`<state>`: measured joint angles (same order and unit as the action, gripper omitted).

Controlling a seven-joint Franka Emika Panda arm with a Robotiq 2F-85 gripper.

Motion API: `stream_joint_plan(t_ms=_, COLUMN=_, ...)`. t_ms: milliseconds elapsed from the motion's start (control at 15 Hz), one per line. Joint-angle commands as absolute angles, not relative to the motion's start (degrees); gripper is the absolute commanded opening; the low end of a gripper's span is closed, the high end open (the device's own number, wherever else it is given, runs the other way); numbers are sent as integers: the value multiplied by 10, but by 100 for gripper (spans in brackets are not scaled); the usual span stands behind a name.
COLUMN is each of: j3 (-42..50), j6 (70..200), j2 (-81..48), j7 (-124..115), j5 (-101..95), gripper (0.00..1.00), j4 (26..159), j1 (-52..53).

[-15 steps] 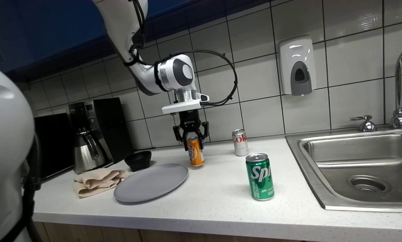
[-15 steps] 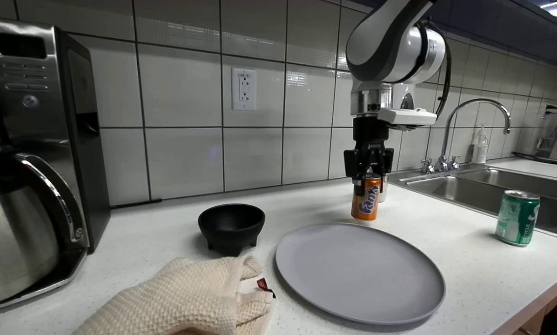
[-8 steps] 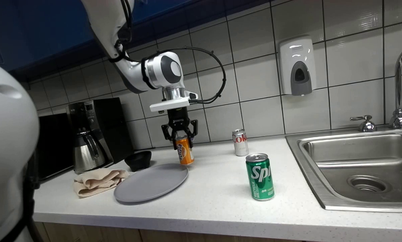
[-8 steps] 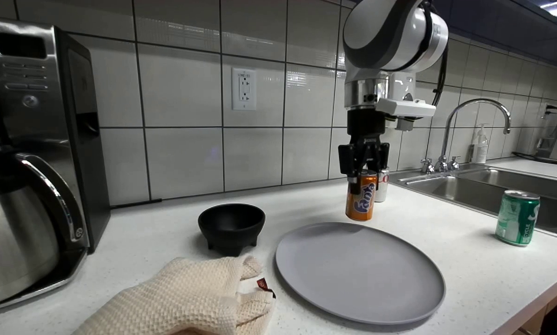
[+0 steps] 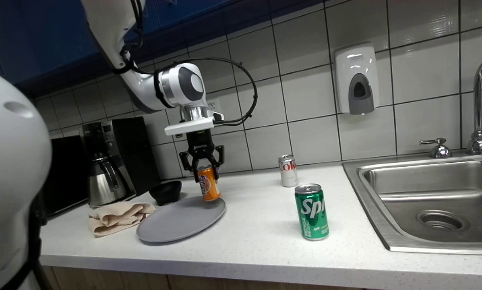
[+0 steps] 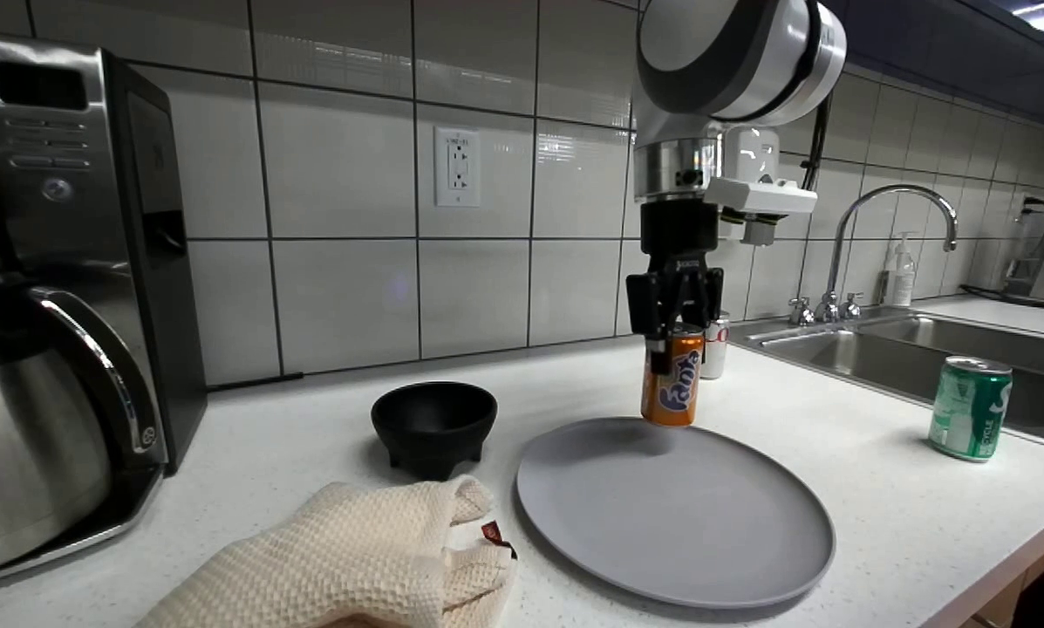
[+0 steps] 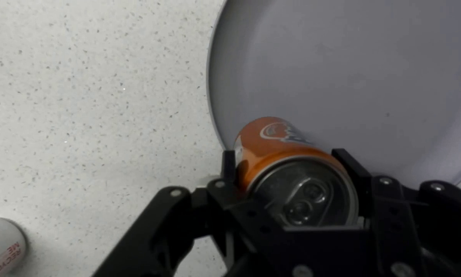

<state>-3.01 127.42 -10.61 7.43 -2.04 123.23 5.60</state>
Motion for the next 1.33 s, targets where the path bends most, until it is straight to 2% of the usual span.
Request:
stream_joint_plan(t_ms=0, j3=-44, j6=1265, j2=-83, j7=55, j5=-38, gripper=38, j4=1242, j1=65)
stream_joint_plan(t_ms=1267, j3=-77, j6=1258, j2=-160, j7=-31, j5=-45, gripper=38, j4=1165, j1=126)
